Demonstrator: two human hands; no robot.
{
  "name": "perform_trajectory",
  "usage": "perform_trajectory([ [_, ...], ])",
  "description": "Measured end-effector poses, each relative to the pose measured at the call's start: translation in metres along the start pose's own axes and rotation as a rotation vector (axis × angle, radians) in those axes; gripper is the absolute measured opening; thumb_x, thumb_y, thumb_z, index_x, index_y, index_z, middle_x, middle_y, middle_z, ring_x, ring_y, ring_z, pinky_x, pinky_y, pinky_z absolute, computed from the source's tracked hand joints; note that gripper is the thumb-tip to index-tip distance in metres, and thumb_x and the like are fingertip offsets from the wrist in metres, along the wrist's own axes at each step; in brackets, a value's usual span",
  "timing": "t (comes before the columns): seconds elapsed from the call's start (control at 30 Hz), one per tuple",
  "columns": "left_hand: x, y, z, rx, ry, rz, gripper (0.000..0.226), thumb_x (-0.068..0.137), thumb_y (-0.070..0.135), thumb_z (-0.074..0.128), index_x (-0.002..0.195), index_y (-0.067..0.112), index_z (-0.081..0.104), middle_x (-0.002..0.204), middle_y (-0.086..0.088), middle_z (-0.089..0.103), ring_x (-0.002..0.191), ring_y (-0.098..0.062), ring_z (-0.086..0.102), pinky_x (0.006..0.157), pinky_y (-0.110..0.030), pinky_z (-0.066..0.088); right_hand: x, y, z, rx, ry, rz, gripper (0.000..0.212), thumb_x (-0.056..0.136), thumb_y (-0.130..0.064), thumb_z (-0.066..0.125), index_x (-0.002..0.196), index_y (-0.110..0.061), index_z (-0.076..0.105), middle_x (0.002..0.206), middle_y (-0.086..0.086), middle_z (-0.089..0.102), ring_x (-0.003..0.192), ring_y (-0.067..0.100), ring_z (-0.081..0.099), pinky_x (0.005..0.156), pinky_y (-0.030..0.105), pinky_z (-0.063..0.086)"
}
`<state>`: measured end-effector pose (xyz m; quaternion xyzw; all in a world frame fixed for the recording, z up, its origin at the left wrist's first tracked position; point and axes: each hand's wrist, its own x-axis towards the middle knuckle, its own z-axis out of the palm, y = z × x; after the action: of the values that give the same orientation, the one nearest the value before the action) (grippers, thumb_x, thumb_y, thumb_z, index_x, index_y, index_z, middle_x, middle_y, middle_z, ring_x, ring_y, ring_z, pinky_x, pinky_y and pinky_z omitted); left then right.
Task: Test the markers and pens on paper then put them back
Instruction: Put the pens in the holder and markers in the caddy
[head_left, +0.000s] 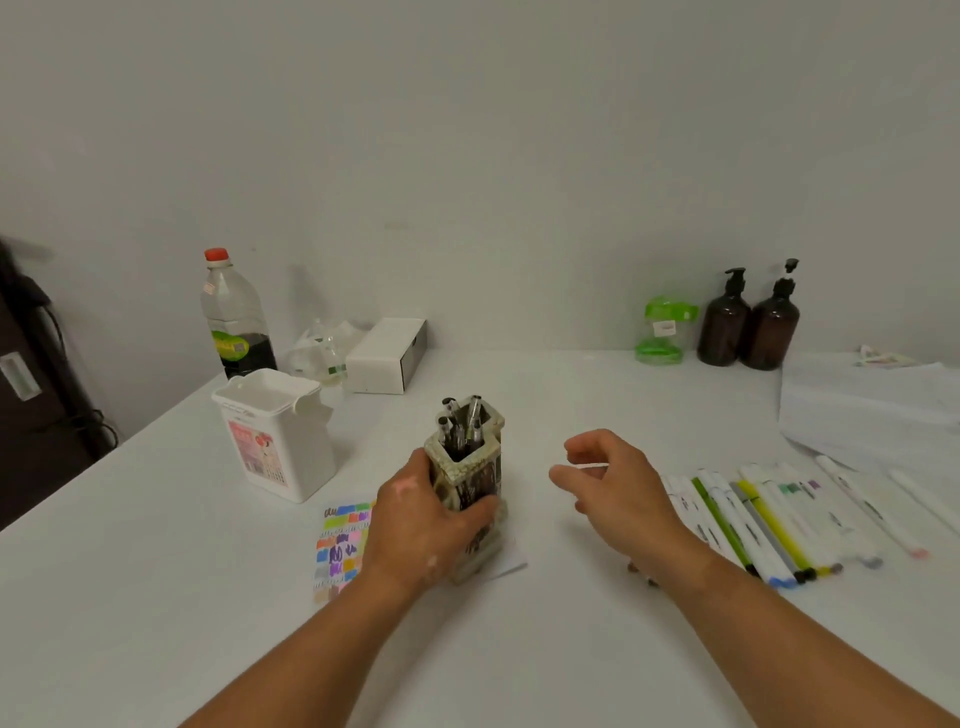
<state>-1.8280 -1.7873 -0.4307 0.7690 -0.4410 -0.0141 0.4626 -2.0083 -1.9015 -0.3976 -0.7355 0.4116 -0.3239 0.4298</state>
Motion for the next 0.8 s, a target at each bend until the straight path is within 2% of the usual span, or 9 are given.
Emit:
perform_trajectory([
  [0.07, 0.006, 0.003, -0.003, -0.006, -0.001, -0.02, 0.066, 0.066, 0.046, 0.085, 0.122, 0.024, 0.06, 0.095, 0.017, 0.067, 0.081, 0.003, 0.062, 0.059, -0.002, 0.04, -0.001, 0.01, -0.008, -0.069, -0.014, 0.016, 0.019, 0.086, -0.034, 0.075, 0.102, -0.035, 0.065, 0.106, -0.014, 0.068, 0.089, 0.007, 0.068, 0.081, 0.031, 0.056],
  [0.17, 0.034, 0.013, -0.009, -0.047, 0.03, -0.057, 0.062, 0.064, 0.048, 0.085, 0.118, 0.027, 0.062, 0.091, 0.021, 0.066, 0.081, 0.008, 0.06, 0.058, -0.001, 0.038, 0.0, 0.014, -0.014, -0.117, -0.042, -0.005, 0.012, 0.086, -0.035, 0.075, 0.096, -0.035, 0.068, 0.099, -0.015, 0.07, 0.086, 0.002, 0.066, 0.07, 0.02, 0.05],
  [0.23, 0.063, 0.02, -0.01, -0.054, 0.05, -0.084, 0.062, 0.063, 0.048, 0.086, 0.116, 0.026, 0.061, 0.092, 0.018, 0.066, 0.082, 0.002, 0.062, 0.063, -0.008, 0.042, 0.003, 0.014, -0.015, -0.161, -0.057, -0.025, 0.01, 0.087, -0.035, 0.074, 0.095, -0.035, 0.068, 0.097, -0.015, 0.069, 0.086, 0.0, 0.065, 0.066, 0.013, 0.045],
  [0.3, 0.094, 0.022, -0.007, -0.056, 0.066, -0.131, 0.062, 0.065, 0.045, 0.086, 0.117, 0.022, 0.061, 0.1, 0.009, 0.069, 0.089, -0.012, 0.065, 0.073, -0.02, 0.05, 0.006, 0.014, -0.014, -0.21, -0.062, -0.062, 0.01, 0.088, -0.036, 0.074, 0.096, -0.035, 0.067, 0.096, -0.016, 0.068, 0.085, -0.003, 0.063, 0.06, 0.007, 0.04],
  [0.37, 0.119, 0.017, 0.001, -0.041, 0.082, -0.179, 0.063, 0.066, 0.042, 0.087, 0.119, 0.019, 0.06, 0.106, 0.004, 0.069, 0.094, -0.017, 0.064, 0.079, -0.028, 0.052, 0.009, 0.017, -0.012, -0.244, -0.067, -0.105, 0.01, 0.089, -0.038, 0.073, 0.097, -0.036, 0.066, 0.097, -0.017, 0.066, 0.087, -0.004, 0.061, 0.062, 0.006, 0.039],
  [0.53, 0.155, -0.009, 0.025, 0.076, 0.118, -0.253, 0.065, 0.066, 0.04, 0.086, 0.118, 0.013, 0.058, 0.107, -0.003, 0.068, 0.094, -0.023, 0.062, 0.085, -0.036, 0.057, 0.017, 0.029, -0.011, -0.272, -0.113, -0.136, 0.009, 0.089, -0.041, 0.072, 0.092, -0.039, 0.064, 0.1, -0.018, 0.065, 0.093, -0.005, 0.06, 0.071, 0.01, 0.042],
  [0.67, 0.171, -0.025, 0.037, 0.108, 0.146, -0.29, 0.068, 0.065, 0.045, 0.085, 0.117, 0.012, 0.057, 0.102, -0.003, 0.067, 0.09, -0.022, 0.06, 0.077, -0.031, 0.054, 0.026, 0.033, -0.013, -0.31, -0.137, -0.158, 0.009, 0.088, -0.041, 0.072, 0.092, -0.039, 0.063, 0.101, -0.018, 0.064, 0.094, -0.004, 0.061, 0.076, 0.013, 0.046],
  [0.8, 0.178, -0.041, 0.046, 0.145, 0.148, -0.313, 0.071, 0.067, 0.048, 0.084, 0.118, 0.01, 0.056, 0.099, -0.003, 0.064, 0.093, -0.025, 0.062, 0.076, -0.031, 0.052, 0.03, 0.039, -0.01, -0.296, -0.145, -0.145, 0.009, 0.088, -0.041, 0.071, 0.093, -0.039, 0.063, 0.098, -0.018, 0.065, 0.091, -0.005, 0.061, 0.07, 0.01, 0.041],
])
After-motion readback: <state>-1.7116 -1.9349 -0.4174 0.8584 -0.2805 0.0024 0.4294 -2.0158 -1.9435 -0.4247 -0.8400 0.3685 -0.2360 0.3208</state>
